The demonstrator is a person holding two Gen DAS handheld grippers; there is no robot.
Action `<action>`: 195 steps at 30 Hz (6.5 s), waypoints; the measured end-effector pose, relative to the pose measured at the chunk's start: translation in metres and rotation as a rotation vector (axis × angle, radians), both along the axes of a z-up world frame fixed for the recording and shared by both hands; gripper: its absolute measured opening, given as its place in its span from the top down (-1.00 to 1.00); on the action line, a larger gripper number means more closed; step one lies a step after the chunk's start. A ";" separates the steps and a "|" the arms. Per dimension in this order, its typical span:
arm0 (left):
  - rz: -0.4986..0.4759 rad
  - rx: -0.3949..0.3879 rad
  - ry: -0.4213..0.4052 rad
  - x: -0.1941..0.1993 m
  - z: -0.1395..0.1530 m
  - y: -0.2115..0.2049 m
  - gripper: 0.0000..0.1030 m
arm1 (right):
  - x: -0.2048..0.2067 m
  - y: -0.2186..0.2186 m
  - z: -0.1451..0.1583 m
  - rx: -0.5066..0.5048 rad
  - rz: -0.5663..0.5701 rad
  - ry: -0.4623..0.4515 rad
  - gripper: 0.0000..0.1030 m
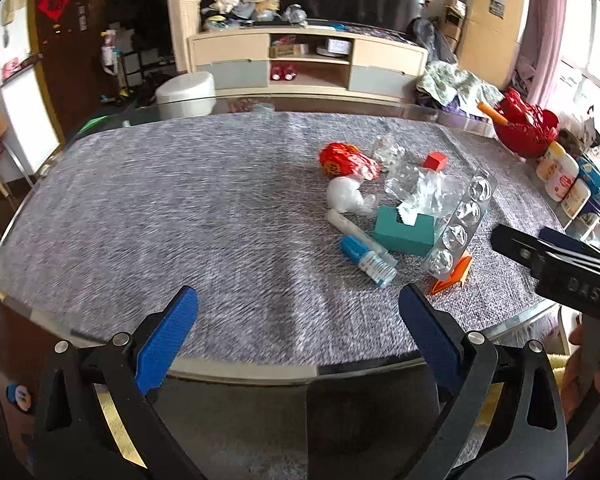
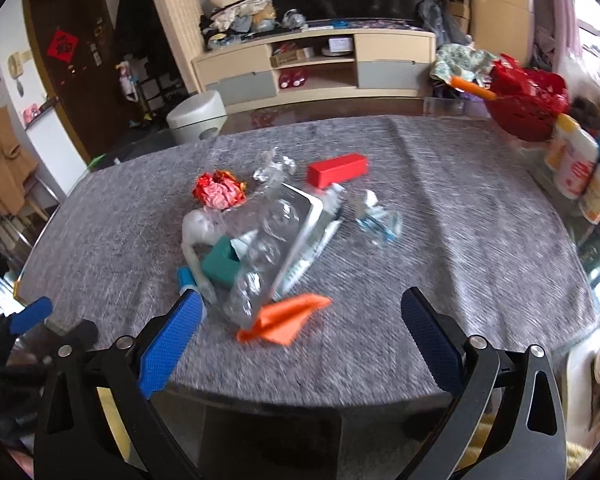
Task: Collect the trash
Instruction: 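Grasp the clear blister pack with the right tool while the left tool grasps the blue-capped bottle, then lower both held items below the table edge and release them into the bin, then grasp the orange paper plane with the right tool while the left tool grasps the white tube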
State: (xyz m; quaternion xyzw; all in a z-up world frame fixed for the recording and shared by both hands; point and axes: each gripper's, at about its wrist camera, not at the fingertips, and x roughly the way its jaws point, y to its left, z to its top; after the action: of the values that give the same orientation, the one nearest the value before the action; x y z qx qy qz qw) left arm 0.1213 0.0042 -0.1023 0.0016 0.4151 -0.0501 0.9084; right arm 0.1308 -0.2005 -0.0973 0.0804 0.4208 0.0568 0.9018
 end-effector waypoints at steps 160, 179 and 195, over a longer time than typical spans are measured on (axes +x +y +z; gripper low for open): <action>-0.100 -0.086 0.137 -0.064 -0.038 0.012 -0.80 | -0.058 -0.020 -0.030 0.113 0.039 0.048 -0.84; -0.078 -0.055 0.099 0.005 -0.033 0.016 -0.80 | -0.010 0.018 -0.062 0.139 0.109 0.096 -0.30; -0.126 -0.114 0.136 0.060 -0.055 -0.016 -0.80 | 0.019 -0.009 -0.063 0.048 0.050 0.064 0.47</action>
State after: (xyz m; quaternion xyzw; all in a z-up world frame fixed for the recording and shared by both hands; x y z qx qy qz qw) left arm 0.1810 -0.0120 -0.1573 -0.0276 0.4714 -0.1306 0.8717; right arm 0.1498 -0.2092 -0.1605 0.0934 0.4498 0.0869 0.8840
